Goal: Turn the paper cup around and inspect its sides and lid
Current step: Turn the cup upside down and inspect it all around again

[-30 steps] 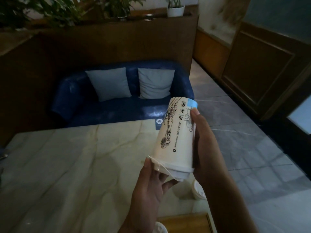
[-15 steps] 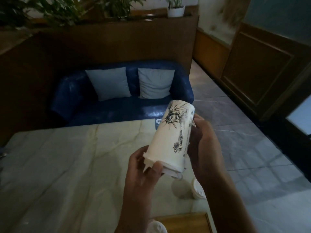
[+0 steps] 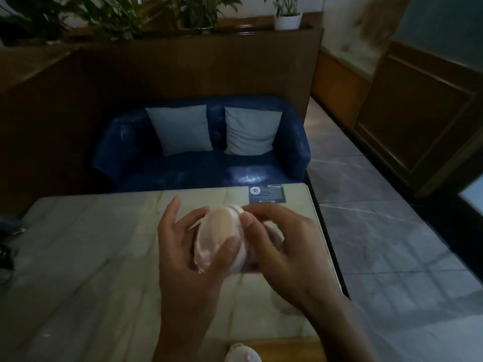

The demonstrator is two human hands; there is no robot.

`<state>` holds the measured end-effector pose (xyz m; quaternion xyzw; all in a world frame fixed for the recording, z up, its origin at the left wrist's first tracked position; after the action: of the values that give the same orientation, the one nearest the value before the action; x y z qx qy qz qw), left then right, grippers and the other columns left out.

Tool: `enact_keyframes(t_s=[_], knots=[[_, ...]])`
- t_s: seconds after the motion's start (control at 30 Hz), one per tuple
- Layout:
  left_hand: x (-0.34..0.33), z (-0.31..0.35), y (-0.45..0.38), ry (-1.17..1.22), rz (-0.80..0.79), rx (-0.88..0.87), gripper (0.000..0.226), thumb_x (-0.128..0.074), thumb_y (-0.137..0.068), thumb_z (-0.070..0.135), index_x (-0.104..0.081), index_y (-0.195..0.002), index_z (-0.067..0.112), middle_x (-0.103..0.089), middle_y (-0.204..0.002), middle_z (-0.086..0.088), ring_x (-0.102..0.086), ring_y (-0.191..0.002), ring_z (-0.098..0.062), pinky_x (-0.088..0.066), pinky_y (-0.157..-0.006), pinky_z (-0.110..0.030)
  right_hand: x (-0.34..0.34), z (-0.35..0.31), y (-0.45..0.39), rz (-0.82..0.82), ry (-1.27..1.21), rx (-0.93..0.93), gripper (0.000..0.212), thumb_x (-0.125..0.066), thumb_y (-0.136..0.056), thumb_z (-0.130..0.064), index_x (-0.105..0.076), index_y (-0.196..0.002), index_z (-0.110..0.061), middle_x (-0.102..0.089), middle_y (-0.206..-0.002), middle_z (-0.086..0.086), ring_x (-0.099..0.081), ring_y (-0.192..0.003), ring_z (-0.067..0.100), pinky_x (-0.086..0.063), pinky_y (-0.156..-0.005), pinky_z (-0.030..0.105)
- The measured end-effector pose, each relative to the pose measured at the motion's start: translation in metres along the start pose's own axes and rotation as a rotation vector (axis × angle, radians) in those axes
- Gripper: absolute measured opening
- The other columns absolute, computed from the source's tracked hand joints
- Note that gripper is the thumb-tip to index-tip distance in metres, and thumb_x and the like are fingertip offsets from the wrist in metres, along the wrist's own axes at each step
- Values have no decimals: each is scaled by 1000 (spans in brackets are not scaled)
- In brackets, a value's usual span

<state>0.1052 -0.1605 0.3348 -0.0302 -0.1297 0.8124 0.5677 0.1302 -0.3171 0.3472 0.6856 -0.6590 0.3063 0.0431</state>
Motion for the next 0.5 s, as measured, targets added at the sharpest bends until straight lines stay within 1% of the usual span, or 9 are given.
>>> enact_keyframes(t_s=[0.03,0.1,0.13,0.17,0.2,0.3,0.37,0.43,0.5], knots=[[4,-1,-2,-8,29,4,94,-74,-57,64,-32,-138,43,-63,-123,17,-62,-110,-3,-57,-77,-22,-6,1,1,-24,-6,-32,45,-44,-97,-62,-70,-117,-31,-76,-102,-14,-71,-90,0,-63,-73,24],[8,-3,-5,-19,59,21,88,-71,-58,63,-36,-135,40,-64,-122,13,-62,-109,-4,-57,-74,-16,-16,5,3,-83,-39,-105,59,-40,-91,-76,-67,-124,-35,-77,-107,-15,-71,-94,-2,-63,-77,22],[8,-3,-5,-18,64,33,87,-70,-59,64,-37,-135,38,-64,-122,13,-62,-108,-4,-58,-74,-17,-19,7,4,-107,-79,-136,67,-38,-88,-81,-66,-128,-35,-77,-110,-14,-72,-95,-2,-64,-79,23],[8,-2,-6,-14,65,39,86,-69,-59,66,-38,-135,37,-64,-120,14,-63,-107,-3,-58,-73,-18,-22,11,4,-123,-132,-168,71,-39,-86,-82,-65,-130,-33,-78,-111,-12,-73,-95,0,-64,-79,23],[7,0,-7,-6,60,36,86,-67,-61,68,-38,-135,35,-64,-119,15,-64,-105,-2,-57,-72,-17,-21,14,3,-123,-181,-193,71,-42,-85,-81,-67,-130,-32,-79,-110,-10,-74,-95,1,-65,-79,24],[4,3,-6,127,5,37,86,-64,-65,73,-36,-137,35,-63,-124,11,-65,-107,-5,-54,-75,-12,-15,21,-1,-72,-317,-250,55,-44,-88,-68,-77,-110,-30,-81,-97,-9,-76,-91,4,-64,-77,25],[1,2,-4,120,-60,54,76,-65,-68,65,-35,-134,44,-61,-127,14,-63,-110,-3,-52,-77,-10,-9,21,-4,-47,-402,-282,42,-48,-93,-63,-78,-91,-35,-81,-87,-4,-78,-83,10,-64,-74,29],[-5,2,-1,70,-150,73,72,-64,-67,63,-37,-132,49,-60,-125,21,-62,-110,1,-52,-77,-9,-6,21,-5,-48,-506,-334,43,-51,-96,-60,-79,-81,-31,-81,-83,4,-79,-77,17,-63,-68,26],[-14,2,2,22,-228,77,75,-64,-66,63,-38,-134,44,-60,-121,23,-62,-107,2,-52,-75,-9,-1,22,-5,-35,-543,-394,49,-52,-96,-60,-79,-83,-22,-80,-83,12,-79,-76,25,-63,-63,25]])
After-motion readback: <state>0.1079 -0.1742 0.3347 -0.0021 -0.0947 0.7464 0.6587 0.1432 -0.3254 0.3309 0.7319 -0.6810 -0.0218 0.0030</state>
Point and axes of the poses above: each hand's wrist, its own y-axis away from the middle knuckle, its own x-axis out of the back of the hand, z = x × y, the point moved 6 cm from there along -y, towards the middle knuckle
